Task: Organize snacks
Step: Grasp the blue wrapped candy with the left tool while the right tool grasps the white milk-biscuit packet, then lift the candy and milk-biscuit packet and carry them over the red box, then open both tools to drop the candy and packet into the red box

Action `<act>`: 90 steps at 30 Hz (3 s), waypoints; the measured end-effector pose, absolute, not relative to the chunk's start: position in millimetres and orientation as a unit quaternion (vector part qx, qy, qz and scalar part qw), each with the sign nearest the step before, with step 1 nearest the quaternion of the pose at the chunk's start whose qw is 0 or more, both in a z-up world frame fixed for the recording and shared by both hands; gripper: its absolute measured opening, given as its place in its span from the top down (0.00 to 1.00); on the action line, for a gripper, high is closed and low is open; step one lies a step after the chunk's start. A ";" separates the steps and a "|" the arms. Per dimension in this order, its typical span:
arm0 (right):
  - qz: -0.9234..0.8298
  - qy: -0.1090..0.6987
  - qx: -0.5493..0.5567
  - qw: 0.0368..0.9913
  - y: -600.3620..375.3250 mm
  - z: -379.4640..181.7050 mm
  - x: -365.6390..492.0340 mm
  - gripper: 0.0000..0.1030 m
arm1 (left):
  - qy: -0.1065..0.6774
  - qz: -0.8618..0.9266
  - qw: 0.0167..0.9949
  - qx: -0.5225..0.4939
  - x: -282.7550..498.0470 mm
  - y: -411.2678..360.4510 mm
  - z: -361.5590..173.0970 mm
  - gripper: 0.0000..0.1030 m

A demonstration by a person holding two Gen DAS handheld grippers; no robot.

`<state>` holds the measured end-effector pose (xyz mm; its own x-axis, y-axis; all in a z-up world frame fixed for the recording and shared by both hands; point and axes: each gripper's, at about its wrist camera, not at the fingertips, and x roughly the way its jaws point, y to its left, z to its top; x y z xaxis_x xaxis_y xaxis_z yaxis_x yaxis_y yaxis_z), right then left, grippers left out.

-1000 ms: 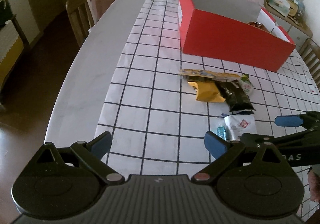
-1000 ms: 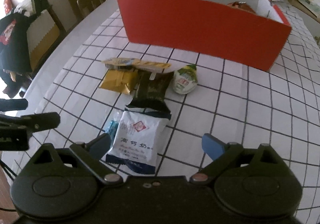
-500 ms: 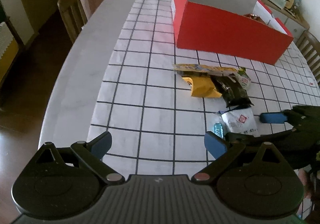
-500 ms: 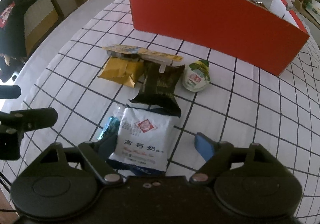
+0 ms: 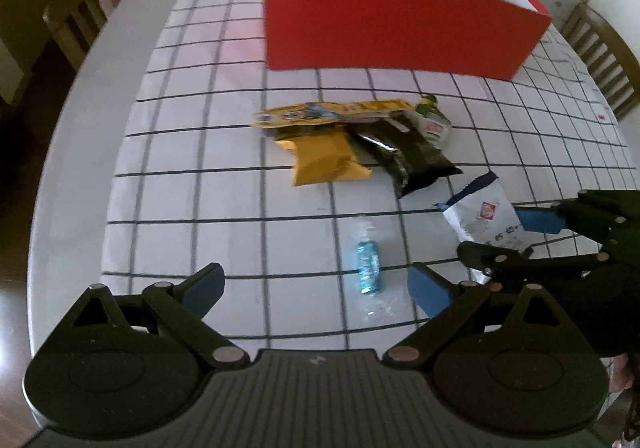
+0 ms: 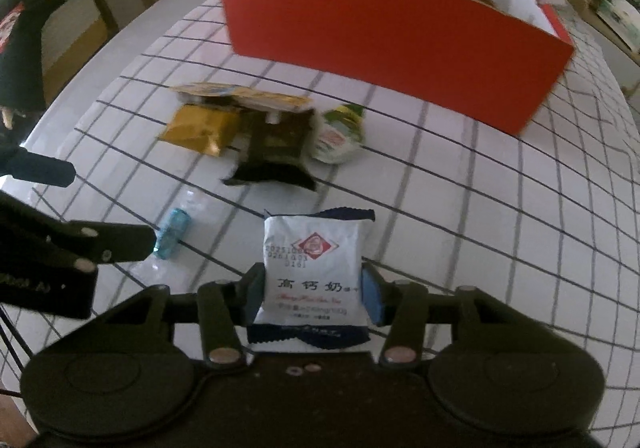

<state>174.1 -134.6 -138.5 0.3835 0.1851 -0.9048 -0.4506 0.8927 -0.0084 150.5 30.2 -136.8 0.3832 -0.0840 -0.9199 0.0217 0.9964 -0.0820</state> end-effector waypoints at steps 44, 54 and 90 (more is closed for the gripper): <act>0.163 0.486 -0.056 0.857 -180.0 -78.7 165.2 0.55 | 0.525 -0.011 0.845 -0.104 145.8 38.8 -101.0 0.88; 0.162 0.445 -0.049 0.880 -184.2 -26.2 180.8 0.55 | 0.472 -0.015 0.876 -0.098 158.7 44.0 -41.8 0.88; 0.132 0.401 -0.092 0.902 -193.9 28.4 319.9 0.55 | 0.434 -0.025 0.898 -0.060 302.4 11.3 8.3 0.88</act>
